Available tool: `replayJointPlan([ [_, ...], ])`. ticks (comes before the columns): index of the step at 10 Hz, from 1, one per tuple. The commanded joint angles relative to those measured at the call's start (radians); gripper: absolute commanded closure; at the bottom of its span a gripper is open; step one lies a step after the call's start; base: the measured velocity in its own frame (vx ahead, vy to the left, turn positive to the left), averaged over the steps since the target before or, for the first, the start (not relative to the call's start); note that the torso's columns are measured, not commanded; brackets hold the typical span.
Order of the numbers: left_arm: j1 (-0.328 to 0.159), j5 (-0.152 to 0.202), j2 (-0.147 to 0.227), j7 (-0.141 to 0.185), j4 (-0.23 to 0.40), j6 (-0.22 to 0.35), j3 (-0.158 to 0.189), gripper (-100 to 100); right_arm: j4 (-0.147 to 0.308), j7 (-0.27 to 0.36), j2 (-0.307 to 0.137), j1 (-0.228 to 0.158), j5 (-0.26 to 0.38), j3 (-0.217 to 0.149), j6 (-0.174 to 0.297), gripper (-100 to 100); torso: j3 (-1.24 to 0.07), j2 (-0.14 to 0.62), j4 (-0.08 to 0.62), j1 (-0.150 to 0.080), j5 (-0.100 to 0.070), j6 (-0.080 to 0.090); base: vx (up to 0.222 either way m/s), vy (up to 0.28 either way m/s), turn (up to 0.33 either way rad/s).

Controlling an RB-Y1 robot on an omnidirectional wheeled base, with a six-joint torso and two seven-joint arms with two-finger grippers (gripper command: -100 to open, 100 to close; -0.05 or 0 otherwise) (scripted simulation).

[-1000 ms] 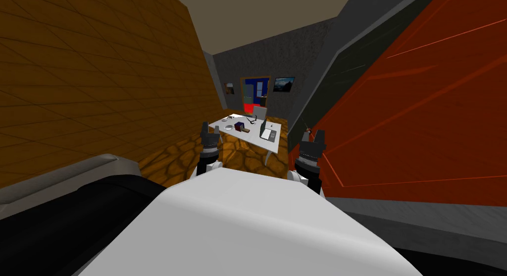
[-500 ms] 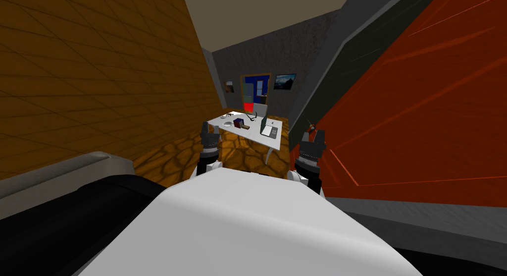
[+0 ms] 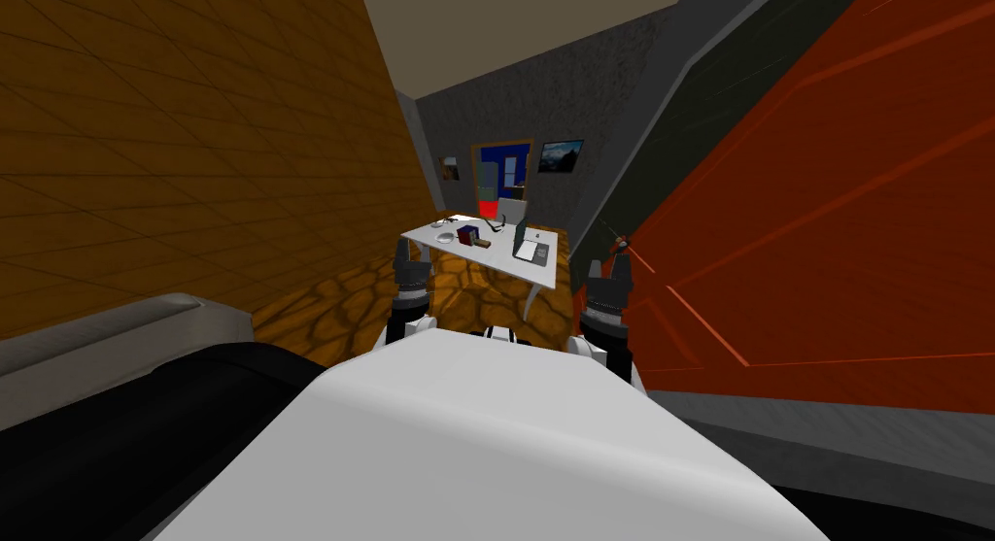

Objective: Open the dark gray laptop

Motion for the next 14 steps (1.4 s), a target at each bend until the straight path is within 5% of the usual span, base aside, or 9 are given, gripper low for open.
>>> replayJointPlan([
  [1, 0.0, 0.0, 0.0, 0.0, 0.0, 0.0, 0.0, 0, 0.016, 0.025, -0.058, -0.003, 0.025, -0.015, 0.034, -100, -0.001, 0.001, 0.001, -0.001, 0.0, 0.0, 0.061, 0.087, 0.013],
  [7, 0.0, 0.0, 0.0, 0.0, 0.0, 0.0, 0.0, 0, 0.075, 0.118, -0.145, -0.019, 0.124, -0.072, 0.157, -100, -0.002, 0.0, 0.001, -0.001, 0.0, 0.0, 0.085, 0.13, 0.016],
  [14, 0.0, 0.0, 0.0, 0.0, 0.0, 0.0, 0.0, 0, 0.146, 0.243, -0.195, -0.039, 0.255, -0.148, 0.315, -100, 0.0, 0.003, 0.002, -0.002, -0.001, 0.0, 0.083, 0.148, 0.019],
])
